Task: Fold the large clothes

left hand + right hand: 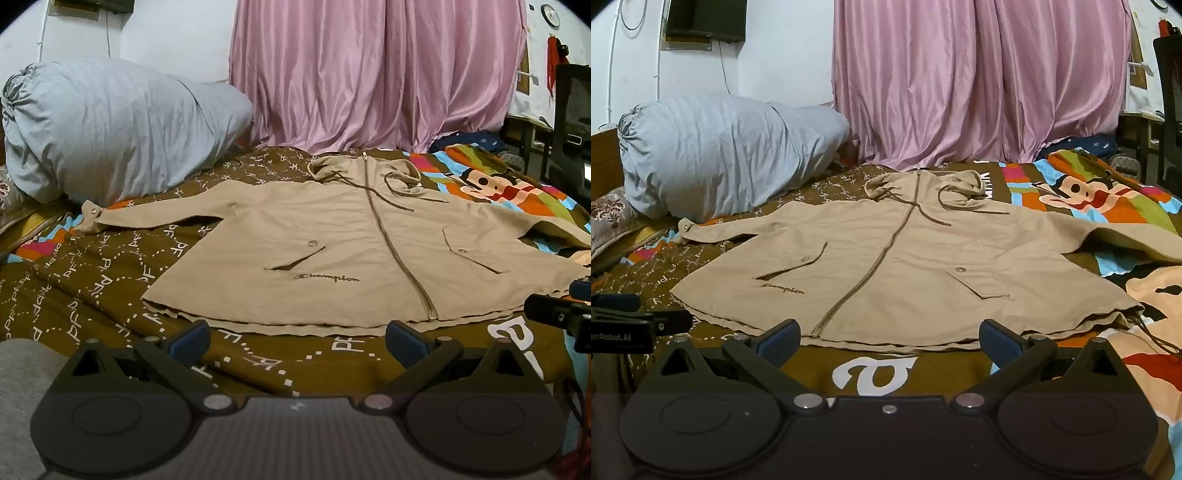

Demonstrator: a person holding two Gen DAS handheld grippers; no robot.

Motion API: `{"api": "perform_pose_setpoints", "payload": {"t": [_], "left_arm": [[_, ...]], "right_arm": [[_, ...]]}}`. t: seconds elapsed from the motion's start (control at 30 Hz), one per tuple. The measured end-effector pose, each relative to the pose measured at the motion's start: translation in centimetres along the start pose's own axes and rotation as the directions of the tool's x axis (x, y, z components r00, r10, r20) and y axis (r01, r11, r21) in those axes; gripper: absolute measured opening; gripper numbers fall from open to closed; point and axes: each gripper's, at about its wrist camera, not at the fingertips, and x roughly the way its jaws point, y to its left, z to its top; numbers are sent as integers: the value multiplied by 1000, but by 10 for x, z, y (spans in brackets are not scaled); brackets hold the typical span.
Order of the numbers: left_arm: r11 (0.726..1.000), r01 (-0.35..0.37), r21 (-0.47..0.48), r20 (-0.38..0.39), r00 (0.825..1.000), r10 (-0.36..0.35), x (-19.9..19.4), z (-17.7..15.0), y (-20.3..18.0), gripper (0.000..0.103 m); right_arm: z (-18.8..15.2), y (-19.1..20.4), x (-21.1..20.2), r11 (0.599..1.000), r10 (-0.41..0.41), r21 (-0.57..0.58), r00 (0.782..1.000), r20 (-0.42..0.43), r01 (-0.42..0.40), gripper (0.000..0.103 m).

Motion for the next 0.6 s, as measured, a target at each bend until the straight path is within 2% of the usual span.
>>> {"api": "perform_pose_setpoints", "payload": {"t": [0.6], "left_arm": [[1000,1,-1,-8,1000,-1,3,-2,-1,102]], "right_arm": [[0,-1,0,1000,2,12,1000,-2,-2,102]]}}
